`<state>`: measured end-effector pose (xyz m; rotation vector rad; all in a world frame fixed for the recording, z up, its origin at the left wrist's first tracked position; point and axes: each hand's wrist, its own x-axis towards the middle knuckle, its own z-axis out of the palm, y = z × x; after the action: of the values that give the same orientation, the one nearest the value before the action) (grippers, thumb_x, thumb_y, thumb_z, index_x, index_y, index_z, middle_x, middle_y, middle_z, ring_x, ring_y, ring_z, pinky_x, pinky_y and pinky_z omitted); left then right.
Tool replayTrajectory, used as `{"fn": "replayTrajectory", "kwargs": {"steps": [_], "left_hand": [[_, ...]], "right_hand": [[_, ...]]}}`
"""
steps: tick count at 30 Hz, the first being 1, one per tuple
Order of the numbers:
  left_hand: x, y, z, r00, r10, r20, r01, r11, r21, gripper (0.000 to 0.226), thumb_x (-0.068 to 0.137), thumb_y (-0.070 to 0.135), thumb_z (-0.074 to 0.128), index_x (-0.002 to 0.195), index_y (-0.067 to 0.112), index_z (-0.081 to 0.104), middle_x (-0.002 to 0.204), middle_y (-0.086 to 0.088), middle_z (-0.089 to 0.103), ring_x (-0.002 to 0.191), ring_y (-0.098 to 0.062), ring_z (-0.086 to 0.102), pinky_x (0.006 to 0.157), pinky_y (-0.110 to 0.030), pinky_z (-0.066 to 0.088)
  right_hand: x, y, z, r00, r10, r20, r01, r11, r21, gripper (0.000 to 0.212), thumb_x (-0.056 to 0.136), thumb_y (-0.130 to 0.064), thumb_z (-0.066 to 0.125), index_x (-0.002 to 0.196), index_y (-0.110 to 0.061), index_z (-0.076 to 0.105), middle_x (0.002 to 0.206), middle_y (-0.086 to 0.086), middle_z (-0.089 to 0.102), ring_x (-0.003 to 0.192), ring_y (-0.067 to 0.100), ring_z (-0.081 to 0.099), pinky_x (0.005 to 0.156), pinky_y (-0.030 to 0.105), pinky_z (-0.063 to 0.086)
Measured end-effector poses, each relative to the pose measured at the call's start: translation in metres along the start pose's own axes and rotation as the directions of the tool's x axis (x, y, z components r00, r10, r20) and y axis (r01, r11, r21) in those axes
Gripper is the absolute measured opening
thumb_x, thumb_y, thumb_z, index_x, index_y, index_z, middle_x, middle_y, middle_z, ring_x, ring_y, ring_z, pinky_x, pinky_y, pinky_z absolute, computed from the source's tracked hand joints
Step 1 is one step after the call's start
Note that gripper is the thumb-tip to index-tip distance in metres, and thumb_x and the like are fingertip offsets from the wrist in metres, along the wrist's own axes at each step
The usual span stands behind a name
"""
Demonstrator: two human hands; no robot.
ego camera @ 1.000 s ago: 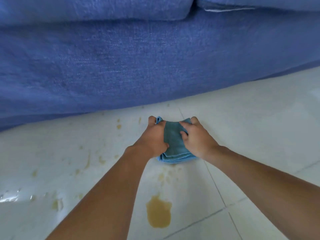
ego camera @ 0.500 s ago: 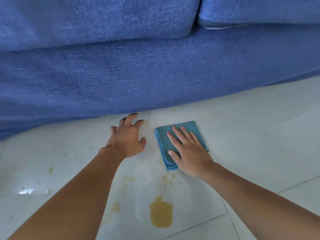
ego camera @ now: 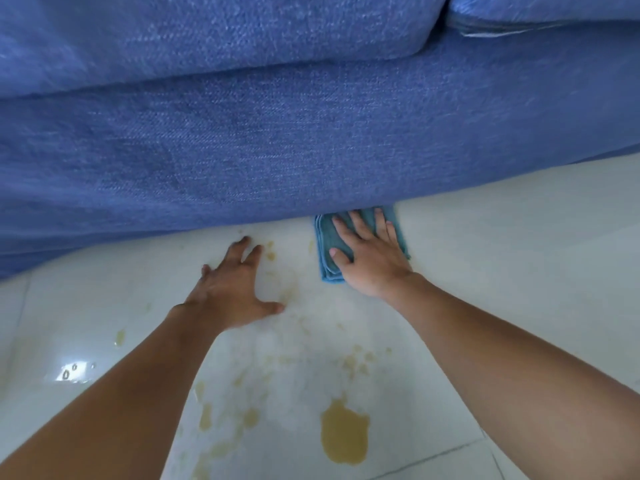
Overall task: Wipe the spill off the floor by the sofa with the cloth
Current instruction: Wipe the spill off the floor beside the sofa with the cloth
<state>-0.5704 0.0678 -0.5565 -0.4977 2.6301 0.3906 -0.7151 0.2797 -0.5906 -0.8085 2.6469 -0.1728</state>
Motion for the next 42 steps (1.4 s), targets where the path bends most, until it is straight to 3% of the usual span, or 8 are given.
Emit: {"fn": "replayTrajectory", "kwargs": {"steps": [3,6,9,13,16,19,27,42], "left_hand": [[0.002,-0.004,-0.003,1.000,0.027,-0.009,-0.027,1.000,-0.003,0.117,0.068,0.077,0.065,0.157,0.026,0.009,0.164,0.011,-0.007,0.149,-0.016,0.020,0.119,-0.048,0.021],[0.001,-0.016,-0.012,0.993,0.036,-0.112,-0.047,0.995,-0.094,0.108,0.069,0.079,0.061,0.155,0.028,0.021,0.162,0.012,0.010,0.143,-0.011,0.031,0.114,-0.036,0.033],[-0.010,-0.040,-0.020,0.981,-0.024,-0.191,-0.002,0.991,-0.134,0.106,0.070,0.075,0.064,0.154,0.028,0.021,0.162,0.012,0.012,0.140,-0.013,0.036,0.110,-0.039,0.039],[-0.039,-0.081,-0.010,0.991,-0.079,-0.106,0.076,0.997,-0.024,0.110,0.069,0.078,0.063,0.156,0.030,0.015,0.163,0.016,0.000,0.143,-0.016,0.032,0.112,-0.043,0.034],[-0.054,-0.104,-0.006,0.984,-0.145,-0.104,0.139,0.988,-0.064,0.113,0.064,0.081,0.064,0.155,0.034,0.014,0.160,0.021,-0.010,0.134,-0.019,0.046,0.102,-0.042,0.044],[-0.056,-0.112,-0.006,0.989,-0.133,-0.062,0.127,0.988,-0.087,0.120,0.058,0.079,0.068,0.155,0.037,0.011,0.159,0.025,-0.009,0.140,-0.014,0.037,0.105,-0.041,0.043],[-0.050,-0.117,-0.005,0.987,-0.156,-0.036,0.150,0.978,-0.144,0.132,0.047,0.072,0.081,0.156,0.032,0.017,0.159,0.025,-0.003,0.138,-0.012,0.039,0.104,-0.033,0.041],[-0.063,-0.084,-0.014,0.988,-0.060,0.146,0.039,0.989,0.142,0.109,0.081,0.060,0.069,0.158,0.024,0.000,0.165,-0.007,-0.014,0.151,-0.026,0.014,0.116,-0.039,0.027]], "right_hand": [[-0.034,0.025,0.010,0.998,-0.062,-0.026,0.061,0.997,-0.038,0.073,0.089,-0.071,0.013,0.157,-0.050,-0.003,0.169,-0.020,-0.010,0.155,0.025,-0.018,0.123,0.038,-0.015],[-0.015,0.039,-0.001,0.995,0.077,-0.057,-0.080,0.995,-0.053,0.072,0.091,-0.069,0.015,0.158,-0.049,-0.001,0.170,-0.015,-0.008,0.156,0.028,-0.015,0.125,0.044,-0.008],[0.020,0.014,-0.004,0.990,0.130,-0.056,-0.132,0.990,-0.047,0.068,0.097,-0.062,0.021,0.159,-0.044,0.002,0.172,-0.007,-0.001,0.155,0.035,-0.011,0.125,0.048,-0.009],[0.046,-0.039,-0.001,0.997,-0.026,-0.079,0.020,0.997,-0.077,0.061,0.098,-0.059,0.025,0.156,-0.041,0.021,0.169,-0.003,0.020,0.154,0.032,0.009,0.125,0.048,-0.002],[0.060,-0.088,0.000,0.992,-0.123,-0.034,0.123,0.992,-0.023,0.057,0.098,-0.057,0.032,0.150,-0.035,0.036,0.165,0.000,0.030,0.152,0.030,0.022,0.124,0.047,0.012],[0.066,-0.132,0.003,0.972,-0.232,-0.017,0.233,0.972,0.014,0.052,0.097,-0.054,0.038,0.145,-0.034,0.043,0.163,-0.001,0.035,0.149,0.030,0.029,0.121,0.043,0.022],[0.058,-0.168,0.017,0.912,-0.402,0.081,0.403,0.915,0.003,0.061,0.099,-0.058,0.031,0.157,-0.053,0.013,0.169,-0.018,0.010,0.156,0.019,0.009,0.126,0.041,0.003],[-0.039,-0.041,0.016,0.988,-0.125,0.092,0.126,0.992,-0.007,0.062,0.101,-0.057,0.022,0.157,-0.052,-0.004,0.168,-0.020,-0.017,0.153,0.019,-0.026,0.123,0.040,-0.016]]}}
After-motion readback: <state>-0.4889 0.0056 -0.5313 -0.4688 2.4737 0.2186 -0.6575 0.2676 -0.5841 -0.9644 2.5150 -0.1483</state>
